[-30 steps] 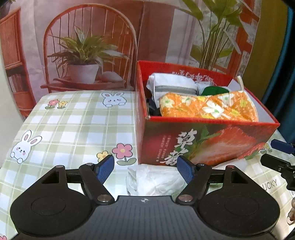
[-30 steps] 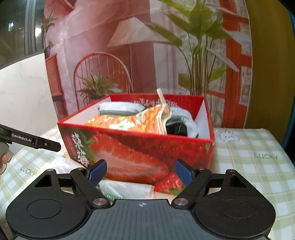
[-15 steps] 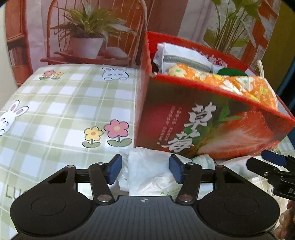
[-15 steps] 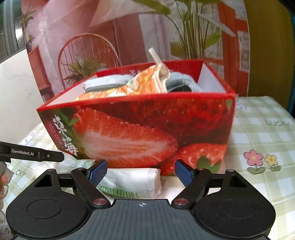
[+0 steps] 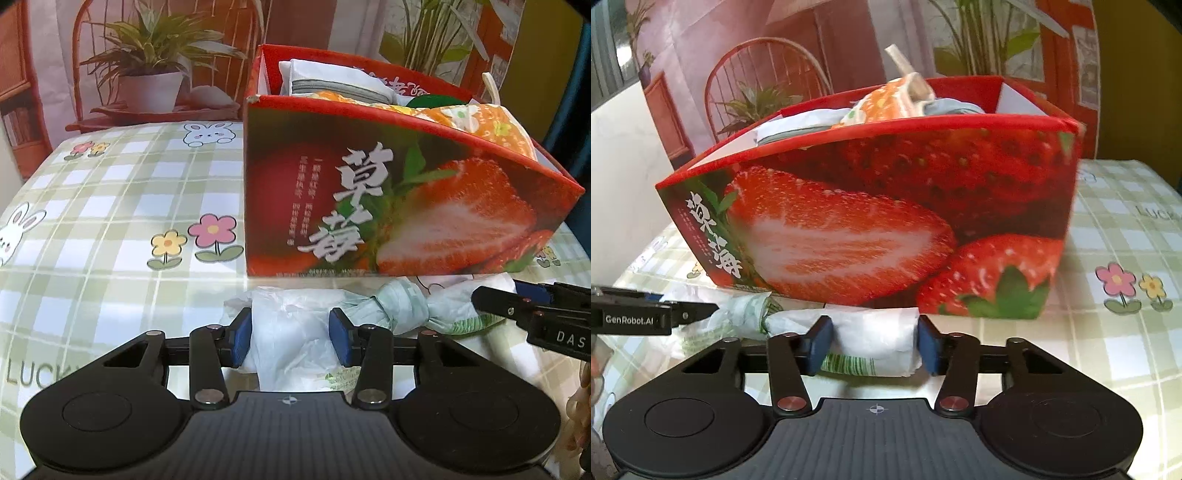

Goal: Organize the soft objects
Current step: 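Close both tools on the white wrapped roll, then lift the white roll into the red box and open both tools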

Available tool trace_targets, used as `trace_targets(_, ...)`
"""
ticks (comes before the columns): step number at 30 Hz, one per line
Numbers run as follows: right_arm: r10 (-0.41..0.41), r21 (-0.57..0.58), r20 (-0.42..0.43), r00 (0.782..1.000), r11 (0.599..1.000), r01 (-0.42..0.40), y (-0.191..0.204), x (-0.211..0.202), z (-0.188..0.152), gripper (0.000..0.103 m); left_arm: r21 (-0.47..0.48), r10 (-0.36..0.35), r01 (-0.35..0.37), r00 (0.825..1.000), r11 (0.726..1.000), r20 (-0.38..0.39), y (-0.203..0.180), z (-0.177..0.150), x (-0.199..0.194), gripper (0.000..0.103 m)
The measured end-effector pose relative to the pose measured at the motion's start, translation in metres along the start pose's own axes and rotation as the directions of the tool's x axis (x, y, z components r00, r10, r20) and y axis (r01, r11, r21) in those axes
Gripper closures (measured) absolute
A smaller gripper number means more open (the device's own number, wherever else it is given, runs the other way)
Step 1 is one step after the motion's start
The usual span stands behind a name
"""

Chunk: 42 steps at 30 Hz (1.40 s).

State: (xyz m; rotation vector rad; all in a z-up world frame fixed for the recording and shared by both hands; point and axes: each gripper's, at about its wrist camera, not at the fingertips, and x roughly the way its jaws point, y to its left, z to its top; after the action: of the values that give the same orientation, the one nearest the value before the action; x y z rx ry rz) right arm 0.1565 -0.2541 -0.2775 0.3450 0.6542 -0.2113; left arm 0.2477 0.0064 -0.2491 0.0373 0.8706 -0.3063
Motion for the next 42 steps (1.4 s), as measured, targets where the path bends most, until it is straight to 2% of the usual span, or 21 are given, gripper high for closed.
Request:
trace_targets(1,-0.002,0.001,0.004,1.000,1.000,0.002,-0.001,-0.003,-0.001,0.071,-0.009,-0.002,0.002,1.000,1.000,0.004,0.000,-0.003,-0.003,0.060)
trace_targets(4,0.004,0.021,0.021,1.000,1.000,-0.004,-0.006,-0.012,-0.005,0.080,-0.024,-0.013,0.013,0.999,1.000,0.039,-0.001,-0.011,-0.014,0.072)
trace_targets(10,0.041,0.059,0.089,0.995,0.997,-0.046,-0.010,-0.043,-0.018,0.084,-0.079,-0.010,0.021,0.991,0.997,0.135,-0.005,-0.025,-0.047,0.080)
trace_targets(17,0.077,0.022,0.185,0.980,0.996,-0.082,-0.004,-0.079,-0.015,0.085,-0.061,-0.004,0.018,0.975,0.998,0.223,-0.014,-0.023,-0.077,0.081)
trace_targets(28,0.080,-0.087,0.317,0.945,0.995,-0.055,0.006,-0.118,0.005,0.086,-0.024,-0.031,0.041,0.942,0.999,0.334,-0.024,0.002,-0.107,0.081)
trace_targets(38,0.067,-0.069,0.381,0.922,0.997,-0.044,0.001,-0.130,0.030,0.086,0.046,-0.043,0.026,0.912,0.999,0.408,-0.043,0.031,-0.119,0.081)
trace_targets(42,0.059,-0.037,0.392,0.918,0.998,-0.048,-0.003,-0.131,0.043,0.086,0.056,-0.038,0.016,0.911,0.998,0.410,-0.047,0.043,-0.115,0.081)
